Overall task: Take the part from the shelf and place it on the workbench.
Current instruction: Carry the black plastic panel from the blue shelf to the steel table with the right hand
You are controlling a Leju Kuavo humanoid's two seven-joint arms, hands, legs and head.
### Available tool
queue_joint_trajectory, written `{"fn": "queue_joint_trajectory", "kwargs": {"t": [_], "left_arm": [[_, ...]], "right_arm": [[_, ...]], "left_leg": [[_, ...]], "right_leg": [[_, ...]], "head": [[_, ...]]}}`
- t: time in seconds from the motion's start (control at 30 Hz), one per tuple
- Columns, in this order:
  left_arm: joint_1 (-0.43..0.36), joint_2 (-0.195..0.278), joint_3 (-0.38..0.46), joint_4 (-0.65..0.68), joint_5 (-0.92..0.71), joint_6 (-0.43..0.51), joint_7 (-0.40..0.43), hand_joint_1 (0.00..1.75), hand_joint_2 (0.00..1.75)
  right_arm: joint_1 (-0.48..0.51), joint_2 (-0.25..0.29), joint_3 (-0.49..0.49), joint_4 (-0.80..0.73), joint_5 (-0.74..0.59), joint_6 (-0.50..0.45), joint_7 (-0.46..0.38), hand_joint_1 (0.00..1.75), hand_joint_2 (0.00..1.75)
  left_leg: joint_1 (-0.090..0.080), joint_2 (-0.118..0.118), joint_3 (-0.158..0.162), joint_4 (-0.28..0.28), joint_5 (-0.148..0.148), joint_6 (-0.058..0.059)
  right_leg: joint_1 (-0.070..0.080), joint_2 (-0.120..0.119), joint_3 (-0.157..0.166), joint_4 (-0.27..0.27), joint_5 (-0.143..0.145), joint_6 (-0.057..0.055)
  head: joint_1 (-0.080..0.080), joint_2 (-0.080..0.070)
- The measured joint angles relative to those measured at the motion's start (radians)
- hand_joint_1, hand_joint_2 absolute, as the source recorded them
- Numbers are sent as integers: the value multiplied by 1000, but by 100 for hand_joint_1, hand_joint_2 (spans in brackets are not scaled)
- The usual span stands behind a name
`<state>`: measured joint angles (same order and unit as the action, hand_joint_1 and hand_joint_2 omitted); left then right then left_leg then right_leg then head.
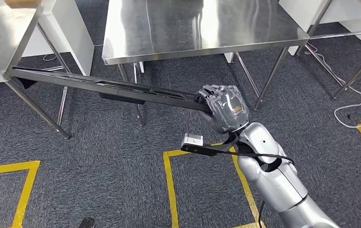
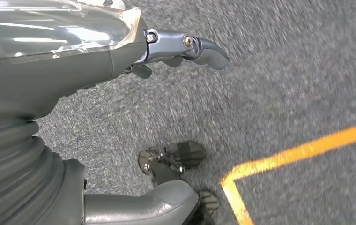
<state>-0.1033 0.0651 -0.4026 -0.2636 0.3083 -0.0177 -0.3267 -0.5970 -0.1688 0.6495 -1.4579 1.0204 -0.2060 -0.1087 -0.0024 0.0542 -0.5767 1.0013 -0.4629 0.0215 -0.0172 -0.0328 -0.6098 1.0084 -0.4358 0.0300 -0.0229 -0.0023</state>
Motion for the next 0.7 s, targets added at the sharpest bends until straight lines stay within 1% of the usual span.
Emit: {"fn": "queue_joint_trajectory", "kwargs": {"t": [0.03,0.07,0.1,0.13,0.17,0.2,0.23,0.27,0.3,0.33,0.37,0.4,0.43,0.47,0.5,0.53,0.57,0.6,0.63,0.67,0.7], "left_arm": [[0,0,0,0,0,0,0,0,175],[0,0,0,0,0,0,0,0,175],[0,0,0,0,0,0,0,0,175],[-1,0,0,0,0,0,0,0,175],[0,0,0,0,0,0,0,0,175],[1,0,0,0,0,0,0,0,175],[2,0,0,0,0,0,0,0,175],[3,0,0,0,0,0,0,0,175],[3,0,0,0,0,0,0,0,175],[3,-1,0,0,0,0,0,0,175],[3,-1,0,0,0,0,-1,0,175],[3,0,0,0,0,0,0,0,175],[4,1,0,0,0,0,0,0,175],[3,2,0,1,0,0,0,0,175],[3,2,0,1,1,1,0,0,175],[3,2,0,1,1,1,0,0,175],[2,2,0,1,2,1,0,0,175],[1,1,0,1,4,1,0,0,175],[1,1,0,1,5,1,0,0,175],[2,0,0,1,6,1,0,0,175],[3,0,1,1,6,1,0,0,175]], "right_arm": [[0,0,0,0,0,0,0,166,175],[-1,0,0,1,-1,0,0,166,175],[-1,0,0,1,0,0,0,166,175],[-1,0,1,1,0,0,0,166,175],[-2,1,2,1,0,0,0,166,175],[-1,2,3,1,-1,0,0,166,175],[-1,2,4,2,-1,0,0,166,175],[-1,2,5,3,-1,0,0,166,175],[0,2,6,4,-1,0,0,166,175],[0,2,6,4,0,0,0,166,175],[-1,2,6,4,0,0,0,166,175],[-1,3,6,4,0,0,0,166,175],[-2,5,6,5,0,0,0,166,175],[-2,6,6,5,-1,0,0,166,175],[-2,7,6,5,-1,0,0,166,175],[-2,7,5,5,-1,0,1,166,175],[-1,6,5,5,0,-1,1,166,175],[-2,5,5,5,1,-1,1,166,175],[-3,4,5,5,2,-1,1,166,175],[-4,4,6,5,2,-2,1,166,175],[-5,4,7,5,3,-2,1,166,175]], "left_leg": [[2,7,1,1,-2,-3],[6,5,1,6,-9,-7],[10,-4,-4,23,-24,-12],[13,-18,-19,58,-48,-18],[14,-34,-45,115,-80,-23],[15,-43,-78,184,-113,-26],[15,-46,-111,247,-136,-28],[15,-47,-134,285,-141,-27],[15,-49,-138,284,-126,-24],[15,-54,-123,243,-93,-20],[15,-70,-93,173,-50,-13],[16,-97,-61,104,-19,-6],[16,-119,-36,49,2,0],[15,-137,-22,19,10,4],[13,-141,-18,11,6,7],[10,-131,-15,7,7,9],[11,-120,-11,0,11,13],[12,-109,-6,-8,15,17],[13,-98,-2,-16,19,22],[14,-88,1,-21,21,25],[12,-80,1,-21,21,27]], "right_leg": [[-2,11,-2,1,1,-6],[-4,20,-1,0,2,-9],[-6,29,-1,0,3,-13],[-8,37,0,-1,4,-18],[-9,46,0,-1,4,-21],[-8,54,-1,-1,4,-24],[-7,64,-1,0,4,-25],[-6,75,-1,0,4,-25],[-6,85,0,0,4,-25],[-5,97,1,0,4,-25],[-5,108,2,0,4,-25],[-5,118,2,0,4,-25],[-5,128,1,-1,5,-23],[-7,138,-1,-1,6,-21],[-8,146,-3,-3,8,-17],[-10,157,-5,-6,11,-11],[-9,153,-8,-5,11,-6],[-6,134,-16,5,5,-4],[-2,108,-32,34,-10,-4],[1,77,-58,86,-36,-8],[3,57,-92,155,-65,-11]], "head": [[0,0],[0,0],[0,0],[-1,0],[-1,0],[-1,0],[-1,0],[-1,0],[-1,0],[-1,0],[-1,0],[0,0],[0,0],[-1,0],[-2,0],[-4,0],[-4,0],[-3,0],[-2,0],[-1,0],[0,0]]}}
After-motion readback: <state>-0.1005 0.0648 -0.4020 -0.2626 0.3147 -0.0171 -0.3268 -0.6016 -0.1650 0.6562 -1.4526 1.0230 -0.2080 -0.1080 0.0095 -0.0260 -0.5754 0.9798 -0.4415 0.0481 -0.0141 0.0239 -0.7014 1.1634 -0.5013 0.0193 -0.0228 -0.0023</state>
